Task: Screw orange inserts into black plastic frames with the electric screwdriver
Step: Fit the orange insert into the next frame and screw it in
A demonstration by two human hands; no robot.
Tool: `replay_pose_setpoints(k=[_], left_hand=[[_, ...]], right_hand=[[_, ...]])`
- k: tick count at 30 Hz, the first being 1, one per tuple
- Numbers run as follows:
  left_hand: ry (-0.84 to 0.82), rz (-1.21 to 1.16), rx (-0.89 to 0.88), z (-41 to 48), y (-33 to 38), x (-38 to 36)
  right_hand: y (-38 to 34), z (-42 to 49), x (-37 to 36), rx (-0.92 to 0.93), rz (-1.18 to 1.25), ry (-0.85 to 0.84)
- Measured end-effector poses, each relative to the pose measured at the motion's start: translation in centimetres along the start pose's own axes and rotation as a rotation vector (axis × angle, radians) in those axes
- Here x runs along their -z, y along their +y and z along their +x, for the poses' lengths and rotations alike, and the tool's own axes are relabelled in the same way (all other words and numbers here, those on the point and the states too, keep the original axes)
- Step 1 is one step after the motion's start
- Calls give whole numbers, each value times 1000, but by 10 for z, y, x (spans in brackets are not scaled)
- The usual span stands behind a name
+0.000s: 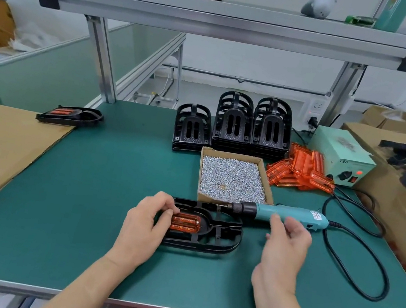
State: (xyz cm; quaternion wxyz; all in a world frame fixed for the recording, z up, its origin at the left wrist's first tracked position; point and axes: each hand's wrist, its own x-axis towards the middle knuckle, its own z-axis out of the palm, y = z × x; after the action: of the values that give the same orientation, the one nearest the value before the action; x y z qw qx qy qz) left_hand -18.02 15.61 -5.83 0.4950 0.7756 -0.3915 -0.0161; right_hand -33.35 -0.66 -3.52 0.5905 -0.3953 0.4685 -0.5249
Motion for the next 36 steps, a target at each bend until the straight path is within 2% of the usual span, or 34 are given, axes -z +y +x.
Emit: replay_pose_setpoints(k=[3,7,19,22,25,32,36], left_hand=[[4,1,-14,0,1,0],[4,-7,-7,-1,1,-1],[3,72,-49,-1,-1,-1],[10,77,-58,-2,-1,-1],[35,99,-89,-2,2,-1],[72,109,-101,-3,7,1],[80,80,-81,-4,11,1]], right_hand=[[-4,8,4,-181,152,-25],[-16,20,1,-294,222,-44],[-17,33,-9,-329,69,-24],[-18,32,-12,-353,87,-73],[-20,27,-16,-393,215,-139],[-28,6,-40,-326,357,-298],[-34,-5,-59,-170,315,-327]])
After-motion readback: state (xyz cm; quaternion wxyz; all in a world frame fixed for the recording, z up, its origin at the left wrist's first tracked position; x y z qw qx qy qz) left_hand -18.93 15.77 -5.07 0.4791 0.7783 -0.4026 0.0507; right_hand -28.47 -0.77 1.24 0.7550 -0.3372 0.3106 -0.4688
